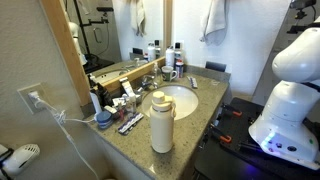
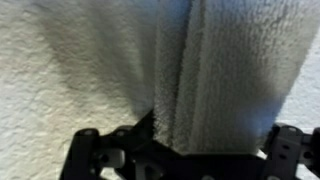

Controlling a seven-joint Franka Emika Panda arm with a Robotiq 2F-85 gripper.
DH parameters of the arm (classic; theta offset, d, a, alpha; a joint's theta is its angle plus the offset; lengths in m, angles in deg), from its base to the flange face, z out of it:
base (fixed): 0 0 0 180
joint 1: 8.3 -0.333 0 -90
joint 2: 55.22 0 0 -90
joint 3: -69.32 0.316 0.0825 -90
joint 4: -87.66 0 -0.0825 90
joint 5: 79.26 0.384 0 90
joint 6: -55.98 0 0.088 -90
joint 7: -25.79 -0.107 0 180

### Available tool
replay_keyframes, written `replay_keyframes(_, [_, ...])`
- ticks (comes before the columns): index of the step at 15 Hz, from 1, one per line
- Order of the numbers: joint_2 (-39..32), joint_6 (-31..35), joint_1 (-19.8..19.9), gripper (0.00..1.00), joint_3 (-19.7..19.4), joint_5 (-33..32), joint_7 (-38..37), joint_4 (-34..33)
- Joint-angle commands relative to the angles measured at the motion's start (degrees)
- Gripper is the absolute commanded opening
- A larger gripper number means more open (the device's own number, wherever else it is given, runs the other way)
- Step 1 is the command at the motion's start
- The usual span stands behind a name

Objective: Take the towel hanging to the wall and use it to wipe the counter

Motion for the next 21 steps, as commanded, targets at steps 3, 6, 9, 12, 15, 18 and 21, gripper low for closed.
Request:
replay_keyframes(3, [-3.9,-5.7,-9.3,0.35,-5.2,-3.2,-0.6,-4.8])
replay_keyframes(6, [-3.0,-8.5,-11.9,0.13,-5.6,-2.9,-0.6,-4.5])
replay_keyframes(9, [-1.2,-12.8,-13.7,0.00,-5.1,-3.0,-1.0,-3.8])
replay_keyframes(12, [0.9,-17.3,-15.3,0.02,-4.3,-4.3,-2.6,-3.1])
replay_keyframes(15, [2.7,-19.8,-17.1,0.03,-3.6,-6.8,-4.2,-3.5])
replay_keyframes(18, [3.5,-18.3,-19.6,0.03,-3.4,-3.4,1.1,-3.8])
replay_keyframes(21, [3.1,-12.6,-22.7,0.03,-3.7,5.2,7.6,-4.2])
